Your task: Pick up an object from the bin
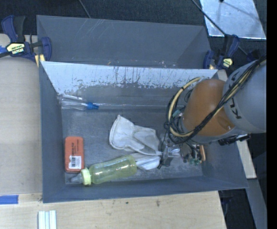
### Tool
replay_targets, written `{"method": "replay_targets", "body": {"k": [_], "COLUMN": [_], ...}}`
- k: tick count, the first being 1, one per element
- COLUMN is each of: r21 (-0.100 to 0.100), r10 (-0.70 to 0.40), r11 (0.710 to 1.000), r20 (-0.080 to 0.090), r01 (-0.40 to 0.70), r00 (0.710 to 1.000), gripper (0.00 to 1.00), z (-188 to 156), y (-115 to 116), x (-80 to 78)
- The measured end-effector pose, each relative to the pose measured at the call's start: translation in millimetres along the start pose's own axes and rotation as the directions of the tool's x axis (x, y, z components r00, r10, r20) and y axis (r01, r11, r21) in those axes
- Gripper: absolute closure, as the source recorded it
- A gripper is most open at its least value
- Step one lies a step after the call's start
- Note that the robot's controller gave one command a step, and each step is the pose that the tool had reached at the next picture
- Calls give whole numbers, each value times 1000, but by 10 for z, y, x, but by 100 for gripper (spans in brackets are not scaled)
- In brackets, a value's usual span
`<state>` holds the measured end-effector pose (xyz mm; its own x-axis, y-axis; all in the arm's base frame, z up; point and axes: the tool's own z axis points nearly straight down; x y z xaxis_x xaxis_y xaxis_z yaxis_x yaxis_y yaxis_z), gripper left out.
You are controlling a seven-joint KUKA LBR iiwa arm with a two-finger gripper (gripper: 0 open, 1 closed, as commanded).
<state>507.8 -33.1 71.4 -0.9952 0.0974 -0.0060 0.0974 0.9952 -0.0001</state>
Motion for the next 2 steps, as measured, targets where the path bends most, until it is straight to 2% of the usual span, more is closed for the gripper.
{"method": "replay_targets", "body": {"k": [1, 2], "r21": [0, 0], "r10": [-58, -103], "r11": [998, 995], "r20": [-9, -5], "r01": [58, 103], "r00": [998, 995], "gripper": [100, 100], "z": [-483, -1301], "y": [-110, -341], "x": [21, -274]}}
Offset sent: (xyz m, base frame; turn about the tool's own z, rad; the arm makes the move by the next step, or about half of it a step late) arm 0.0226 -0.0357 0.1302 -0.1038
